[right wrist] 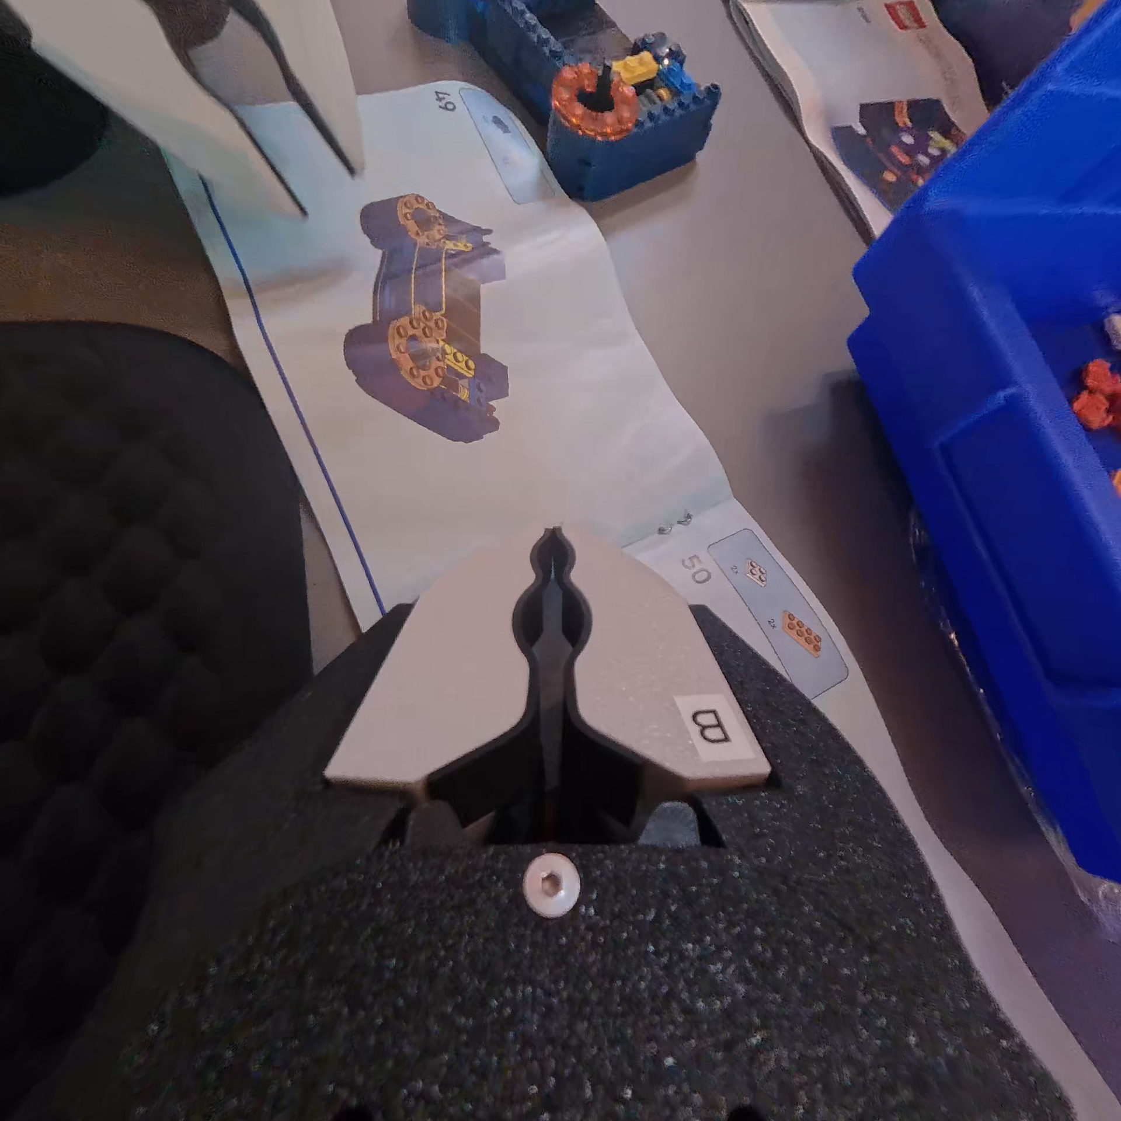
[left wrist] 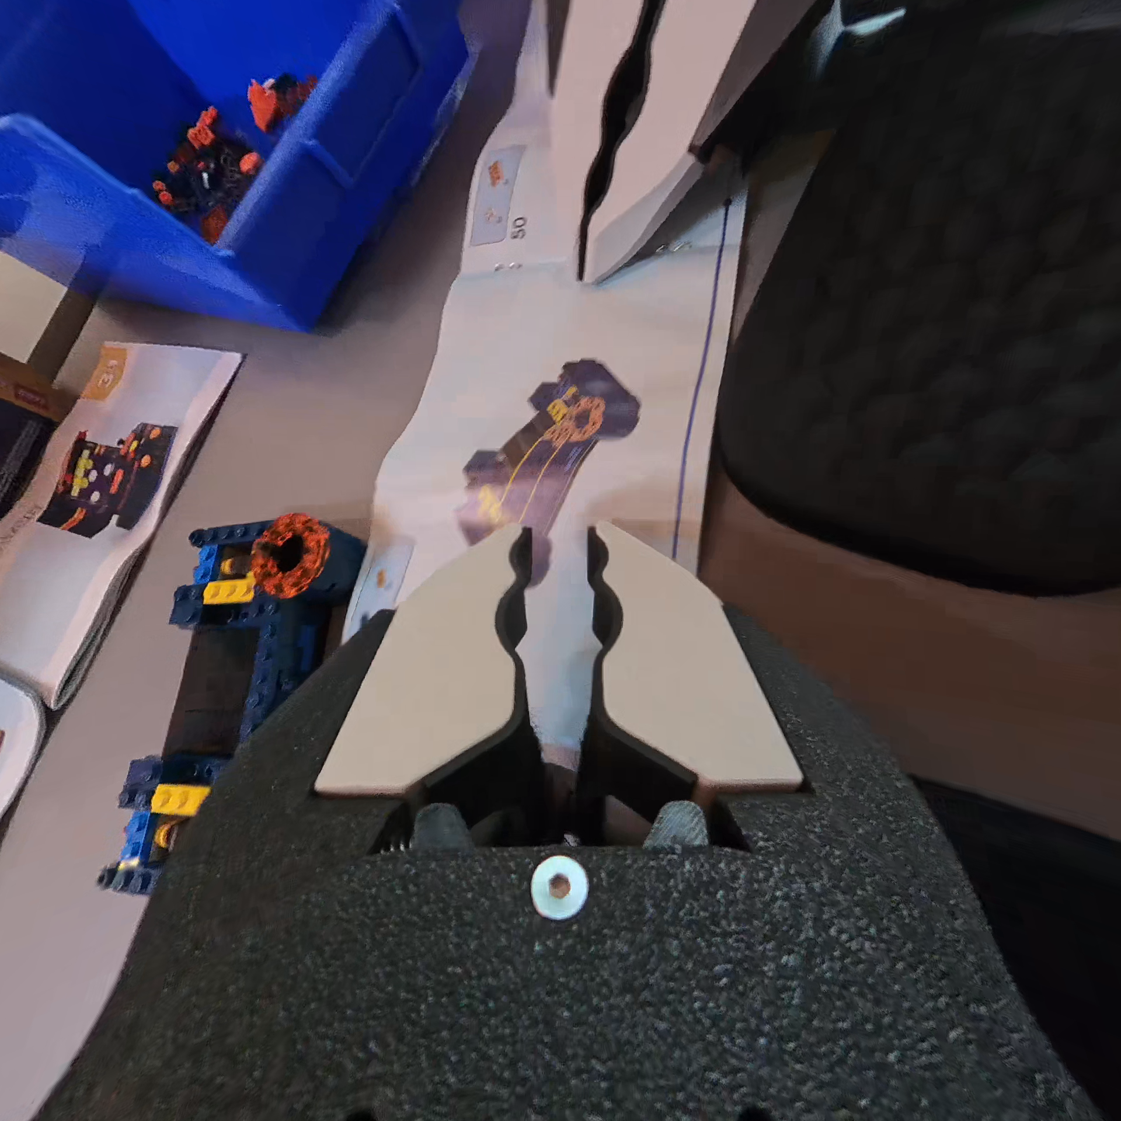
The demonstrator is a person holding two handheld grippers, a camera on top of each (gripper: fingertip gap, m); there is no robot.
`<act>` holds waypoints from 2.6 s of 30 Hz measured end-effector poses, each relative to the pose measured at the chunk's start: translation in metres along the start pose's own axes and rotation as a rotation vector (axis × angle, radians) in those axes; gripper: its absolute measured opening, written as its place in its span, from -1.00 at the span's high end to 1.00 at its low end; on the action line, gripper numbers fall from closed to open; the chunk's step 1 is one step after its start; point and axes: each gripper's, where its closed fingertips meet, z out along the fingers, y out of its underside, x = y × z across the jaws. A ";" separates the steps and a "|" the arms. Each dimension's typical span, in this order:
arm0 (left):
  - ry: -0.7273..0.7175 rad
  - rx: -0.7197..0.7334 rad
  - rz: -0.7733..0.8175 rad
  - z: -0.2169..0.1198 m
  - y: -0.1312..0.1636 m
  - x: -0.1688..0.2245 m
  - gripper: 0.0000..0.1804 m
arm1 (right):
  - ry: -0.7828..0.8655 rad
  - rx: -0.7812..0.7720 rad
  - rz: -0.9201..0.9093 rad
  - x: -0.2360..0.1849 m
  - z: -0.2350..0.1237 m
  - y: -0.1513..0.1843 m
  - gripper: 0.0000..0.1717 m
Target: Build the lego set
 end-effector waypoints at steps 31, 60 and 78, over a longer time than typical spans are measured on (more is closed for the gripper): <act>-0.011 0.013 0.131 -0.007 0.034 -0.019 0.85 | -0.216 0.024 -0.073 -0.020 0.051 -0.048 1.00; -0.008 0.013 0.141 -0.007 0.034 -0.018 0.87 | -0.249 0.020 -0.034 -0.020 0.051 -0.049 1.00; -0.515 0.708 -0.452 -0.153 0.009 -0.131 0.70 | -0.137 0.589 0.089 0.012 -0.016 -0.114 0.80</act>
